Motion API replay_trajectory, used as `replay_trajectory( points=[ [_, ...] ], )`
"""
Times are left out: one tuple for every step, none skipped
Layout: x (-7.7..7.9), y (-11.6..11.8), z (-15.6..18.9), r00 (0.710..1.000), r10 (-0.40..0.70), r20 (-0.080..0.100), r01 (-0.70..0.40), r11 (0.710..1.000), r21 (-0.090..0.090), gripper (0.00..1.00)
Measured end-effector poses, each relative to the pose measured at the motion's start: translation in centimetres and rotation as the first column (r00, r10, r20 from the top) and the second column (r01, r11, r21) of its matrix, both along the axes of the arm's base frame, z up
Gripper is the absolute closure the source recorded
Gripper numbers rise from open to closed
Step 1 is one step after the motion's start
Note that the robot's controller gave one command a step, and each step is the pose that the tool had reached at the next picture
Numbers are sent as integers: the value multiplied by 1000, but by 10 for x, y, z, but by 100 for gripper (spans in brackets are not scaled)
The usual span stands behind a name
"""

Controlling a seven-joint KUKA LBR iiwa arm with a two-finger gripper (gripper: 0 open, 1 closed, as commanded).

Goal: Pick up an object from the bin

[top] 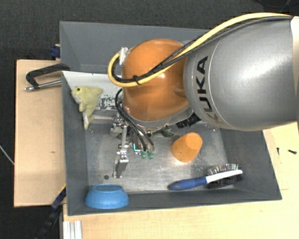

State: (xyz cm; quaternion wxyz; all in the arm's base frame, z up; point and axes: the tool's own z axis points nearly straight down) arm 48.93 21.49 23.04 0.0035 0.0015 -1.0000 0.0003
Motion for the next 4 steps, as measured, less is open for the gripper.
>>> replay_trajectory(
  points=[
    [2, -58, -90, 1000, -13, -1, 13, 1000, -3, 0],
    [14, -150, -160, 998, 61, 12, -61, 998, 3, 0],
    [39, -246, -109, 999, 33, 18, -33, 999, -4, 0],
    [87, -276, -158, 993, -114, 12, 114, 993, 4, 0]
  ],
)
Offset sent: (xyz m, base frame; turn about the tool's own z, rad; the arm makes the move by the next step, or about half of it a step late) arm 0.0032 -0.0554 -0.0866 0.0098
